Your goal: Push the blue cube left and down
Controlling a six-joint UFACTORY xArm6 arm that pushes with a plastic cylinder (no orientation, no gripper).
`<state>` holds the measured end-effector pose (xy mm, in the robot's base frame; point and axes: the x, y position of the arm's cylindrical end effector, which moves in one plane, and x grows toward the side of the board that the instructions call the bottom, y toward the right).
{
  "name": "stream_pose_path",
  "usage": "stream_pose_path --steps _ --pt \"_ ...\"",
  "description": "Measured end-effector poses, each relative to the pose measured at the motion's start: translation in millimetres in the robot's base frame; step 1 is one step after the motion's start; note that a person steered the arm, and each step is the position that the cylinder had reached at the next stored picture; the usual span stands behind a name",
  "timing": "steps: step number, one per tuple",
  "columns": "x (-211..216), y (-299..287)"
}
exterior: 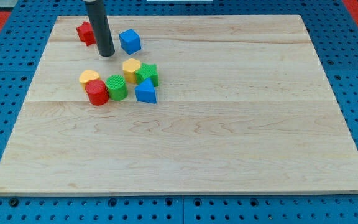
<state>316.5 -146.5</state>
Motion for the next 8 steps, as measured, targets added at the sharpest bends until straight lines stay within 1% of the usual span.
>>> stream_pose_path --steps 2,3,4,5,7,8 --pt "-2.1 108.1" --pt "-48.5 89.9" --pt "-70.8 75.5" --pt "-47.1 53.8" --pt "-26.9 30.8" --pt "-16.1 35.7"
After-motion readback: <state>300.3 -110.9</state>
